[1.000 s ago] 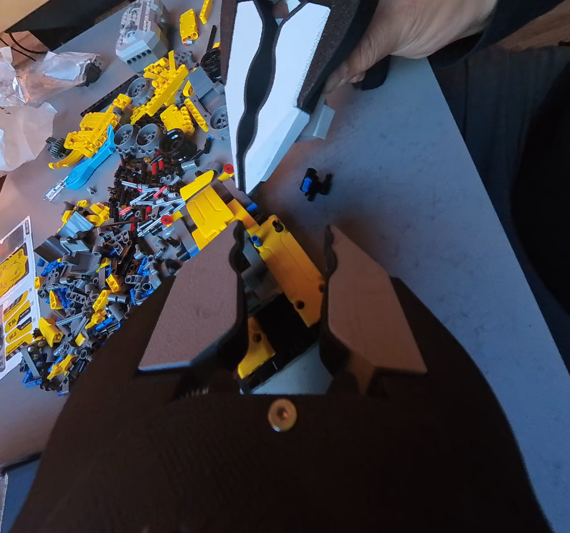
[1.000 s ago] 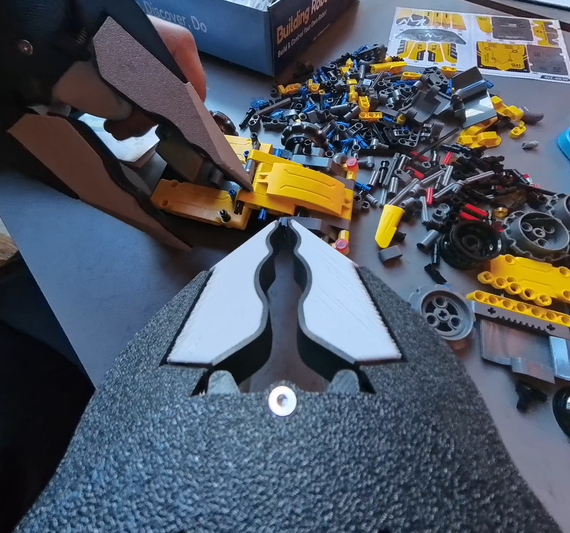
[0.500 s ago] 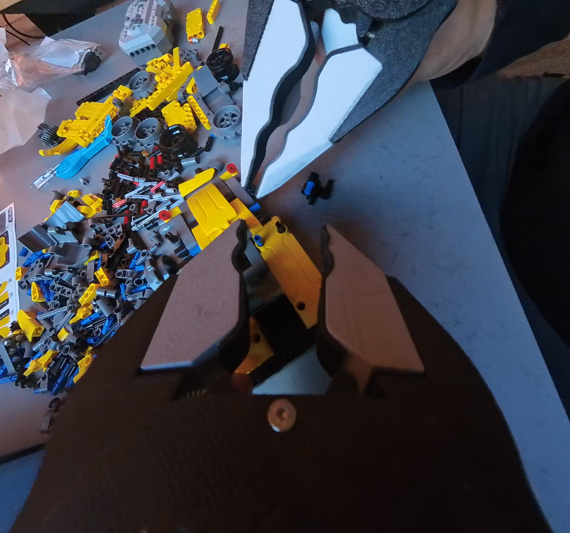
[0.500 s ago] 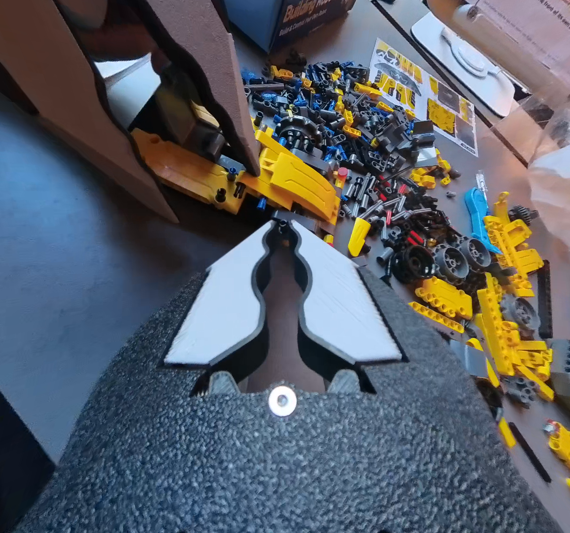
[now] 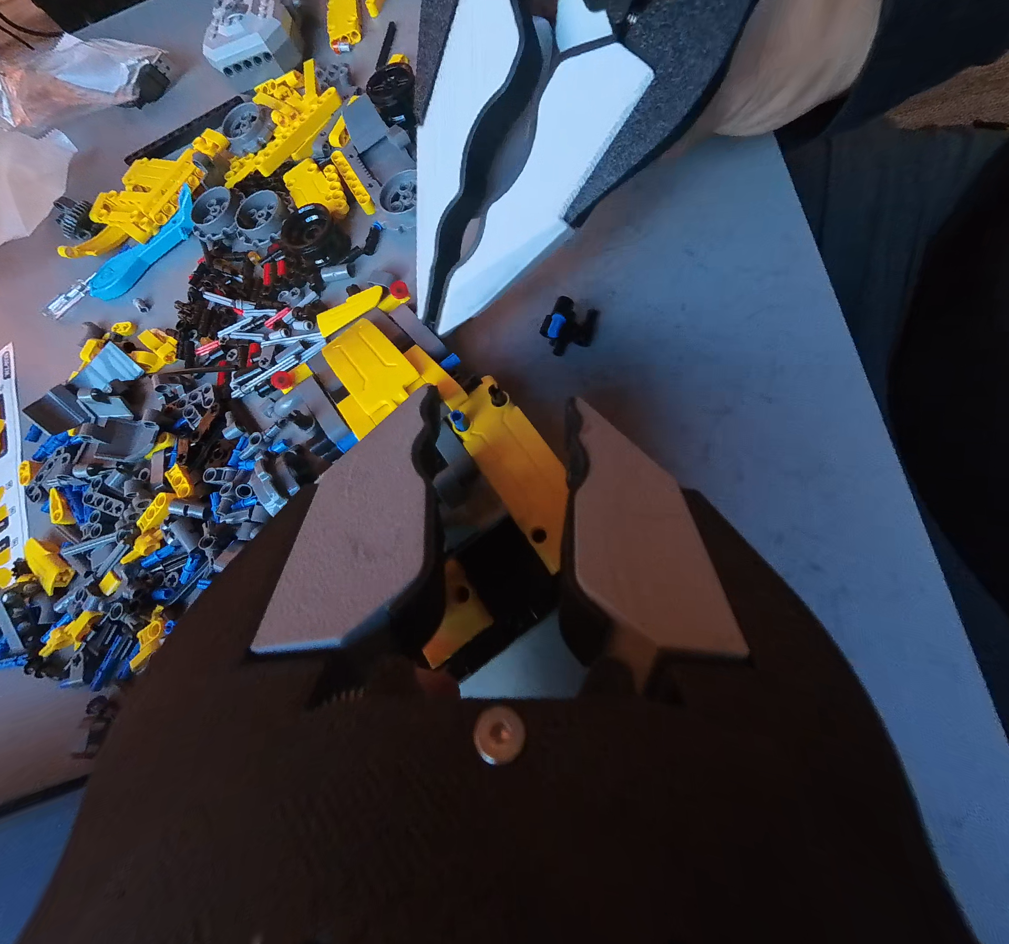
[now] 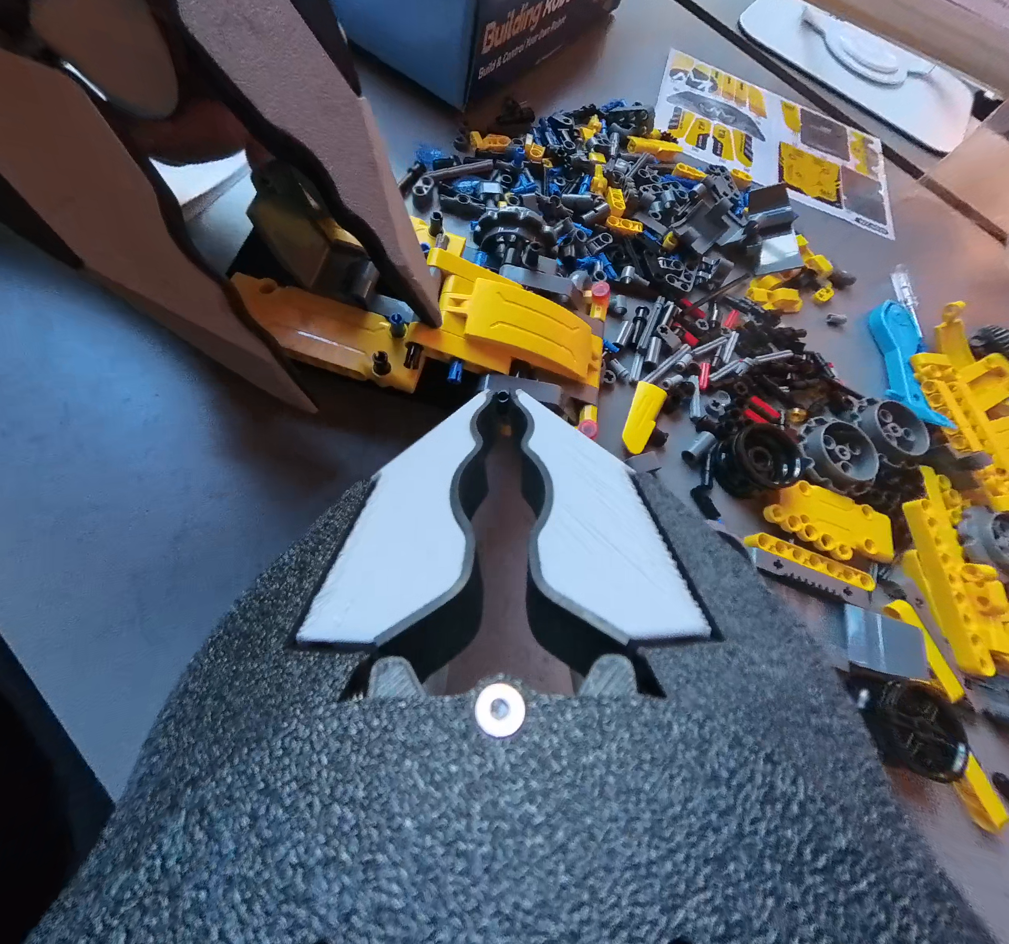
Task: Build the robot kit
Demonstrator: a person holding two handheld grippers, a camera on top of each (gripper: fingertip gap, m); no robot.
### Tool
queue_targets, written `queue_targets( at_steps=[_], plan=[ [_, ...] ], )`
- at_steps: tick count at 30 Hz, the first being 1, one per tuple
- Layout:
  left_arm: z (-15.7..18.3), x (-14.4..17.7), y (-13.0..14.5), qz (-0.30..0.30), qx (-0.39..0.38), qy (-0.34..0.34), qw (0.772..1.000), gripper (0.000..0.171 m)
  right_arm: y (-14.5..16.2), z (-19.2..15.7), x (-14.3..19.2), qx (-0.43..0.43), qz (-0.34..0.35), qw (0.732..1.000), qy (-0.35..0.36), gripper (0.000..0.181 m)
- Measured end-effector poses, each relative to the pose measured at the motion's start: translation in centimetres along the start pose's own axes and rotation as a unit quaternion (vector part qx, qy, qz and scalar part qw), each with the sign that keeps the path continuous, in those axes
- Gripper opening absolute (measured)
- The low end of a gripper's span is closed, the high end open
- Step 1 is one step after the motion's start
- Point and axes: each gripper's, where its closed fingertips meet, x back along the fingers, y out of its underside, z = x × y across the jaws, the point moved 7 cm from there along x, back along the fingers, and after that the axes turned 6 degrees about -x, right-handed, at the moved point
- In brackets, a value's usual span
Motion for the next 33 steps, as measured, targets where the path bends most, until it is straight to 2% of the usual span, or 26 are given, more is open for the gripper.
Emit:
queue_targets(
  at_steps=[7,20,21,22,23,24,27,33],
  plan=[
    [-0.1,0.0,0.0,-0.003,0.001,-0.002,1.0,0.041,-0.1,0.6,0.0,-0.038,0.009,0.999,-0.027,0.003],
    [-0.1,-0.1,0.0,-0.001,0.002,-0.006,1.0,0.041,-0.2,2.4,0.0,-0.183,0.023,0.976,-0.117,0.003],
    [-0.1,0.0,0.0,0.002,-0.001,-0.009,1.0,0.038,-0.2,2.6,0.0,-0.19,0.026,0.975,-0.115,0.003],
    [-0.1,0.1,0.1,-0.003,-0.009,-0.011,1.0,0.024,-0.4,2.8,0.2,-0.2,0.041,0.972,-0.119,0.003],
    [-0.1,0.2,0.1,0.0,-0.01,-0.013,1.0,0.023,-0.4,2.9,0.3,-0.217,0.046,0.966,-0.136,0.003],
    [-0.1,0.1,0.0,0.001,-0.009,-0.01,1.0,0.023,-0.3,2.7,0.0,-0.217,0.034,0.964,-0.151,0.003],
    [-0.1,-0.1,-0.1,-0.001,-0.004,-0.003,1.0,0.026,-0.5,2.2,-0.2,-0.183,0.029,0.975,-0.124,0.003],
    [-0.2,0.0,-0.1,0.014,0.004,-0.017,1.0,0.027,-0.3,2.9,-0.4,-0.25,0.026,0.953,-0.171,0.004]
  ],
)
